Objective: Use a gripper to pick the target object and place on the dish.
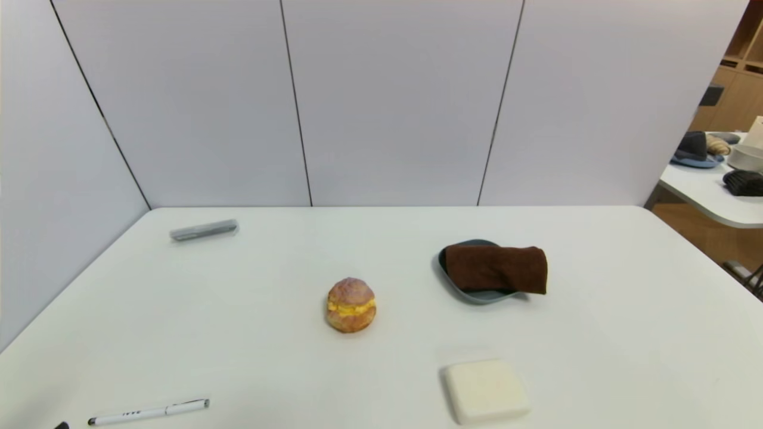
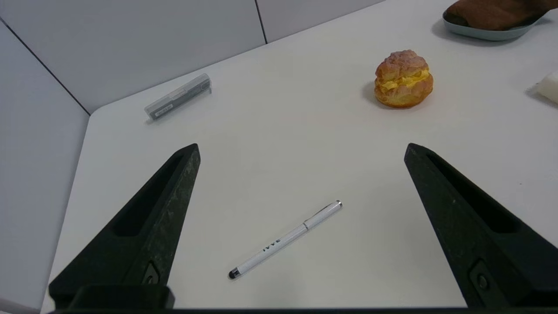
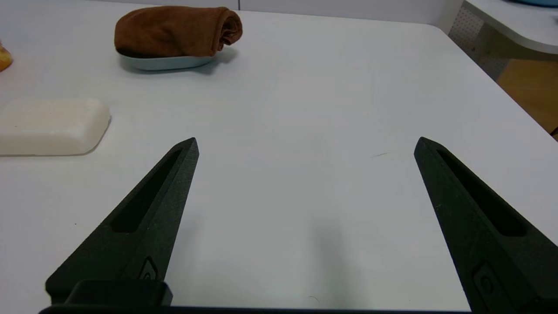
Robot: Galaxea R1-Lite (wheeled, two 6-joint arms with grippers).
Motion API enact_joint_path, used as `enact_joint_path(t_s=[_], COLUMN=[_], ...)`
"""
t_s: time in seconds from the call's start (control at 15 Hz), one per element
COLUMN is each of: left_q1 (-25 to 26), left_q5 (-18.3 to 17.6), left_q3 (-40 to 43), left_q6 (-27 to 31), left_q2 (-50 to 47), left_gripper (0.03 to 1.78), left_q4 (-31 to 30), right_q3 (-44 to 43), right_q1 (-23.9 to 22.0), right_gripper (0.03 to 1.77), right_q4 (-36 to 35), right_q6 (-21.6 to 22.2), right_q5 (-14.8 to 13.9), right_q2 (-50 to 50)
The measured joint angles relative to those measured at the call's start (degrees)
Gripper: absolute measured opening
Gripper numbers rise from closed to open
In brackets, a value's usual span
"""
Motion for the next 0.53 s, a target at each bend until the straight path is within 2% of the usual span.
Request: enact_joint_path(t_s=[0.13, 0.33, 0.53], left_q1=[2.3, 6.3, 7.4], left_q5=[0.0, 0.0, 0.3], left_q3=[2.3, 5.2, 11.5], left_q6=[-0.9, -3.1, -4.2], left_q2=[-2.6, -6.6, -13.0], left_gripper=[1.69, 1.69, 1.69], left_q4=[-3.1, -3.7, -3.8], right_q3=[0.0, 0.0, 0.0], right_q1=[0.0, 0.0, 0.0], right_gripper=[1.71, 1.71, 1.71], right_q4=[0.0, 0.0, 0.0], right_q6=[0.0, 0.0, 0.0], right_q5=[0.0, 0.0, 0.0], right_q2=[0.0, 0.0, 0.0])
